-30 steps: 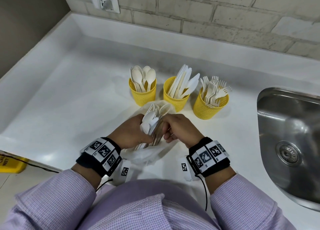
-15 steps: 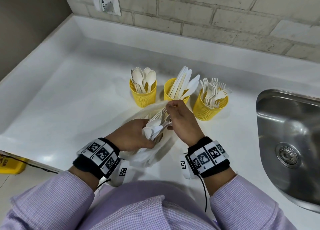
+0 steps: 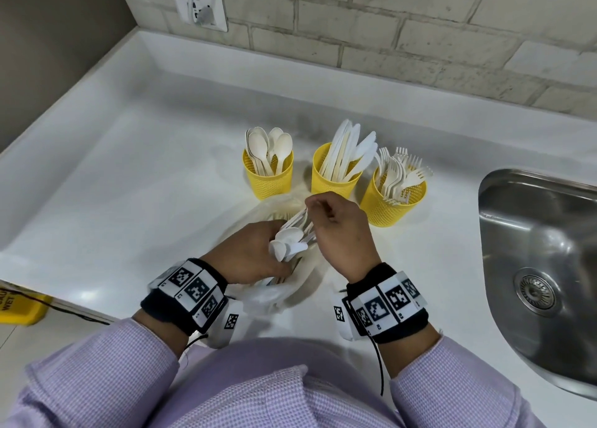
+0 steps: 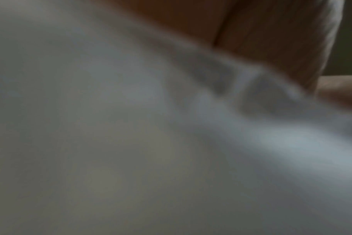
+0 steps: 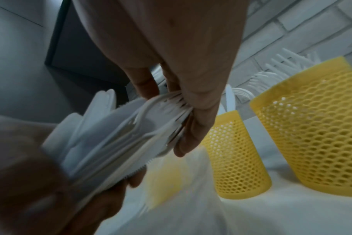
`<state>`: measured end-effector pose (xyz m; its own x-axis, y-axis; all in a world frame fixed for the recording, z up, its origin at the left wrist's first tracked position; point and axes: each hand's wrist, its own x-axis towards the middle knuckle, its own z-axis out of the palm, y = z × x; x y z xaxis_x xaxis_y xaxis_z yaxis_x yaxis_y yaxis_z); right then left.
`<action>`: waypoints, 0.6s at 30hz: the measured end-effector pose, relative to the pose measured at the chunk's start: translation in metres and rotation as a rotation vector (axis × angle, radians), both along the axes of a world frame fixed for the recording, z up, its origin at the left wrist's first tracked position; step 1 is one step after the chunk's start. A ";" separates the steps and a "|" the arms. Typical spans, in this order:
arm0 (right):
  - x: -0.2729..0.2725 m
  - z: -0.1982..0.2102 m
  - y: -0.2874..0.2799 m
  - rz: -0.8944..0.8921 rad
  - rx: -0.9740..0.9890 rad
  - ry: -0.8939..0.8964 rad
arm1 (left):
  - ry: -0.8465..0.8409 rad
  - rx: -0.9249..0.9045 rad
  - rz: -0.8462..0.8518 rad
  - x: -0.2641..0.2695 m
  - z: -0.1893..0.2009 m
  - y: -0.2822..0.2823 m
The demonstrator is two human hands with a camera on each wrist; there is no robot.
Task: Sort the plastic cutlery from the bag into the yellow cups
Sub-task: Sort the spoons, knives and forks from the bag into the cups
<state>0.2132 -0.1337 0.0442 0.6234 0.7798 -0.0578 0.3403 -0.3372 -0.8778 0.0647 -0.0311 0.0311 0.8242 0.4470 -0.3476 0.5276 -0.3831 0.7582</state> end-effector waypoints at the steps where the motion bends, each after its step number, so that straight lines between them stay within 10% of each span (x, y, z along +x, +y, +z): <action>1: -0.004 0.003 0.000 0.004 0.023 -0.008 | -0.033 0.003 0.014 0.002 0.000 -0.001; 9: -0.020 0.016 0.003 0.080 0.150 -0.052 | -0.264 -0.015 0.100 0.012 -0.002 -0.003; 18: -0.024 0.028 0.008 0.288 0.057 -0.515 | -0.391 0.077 0.159 0.019 0.001 -0.005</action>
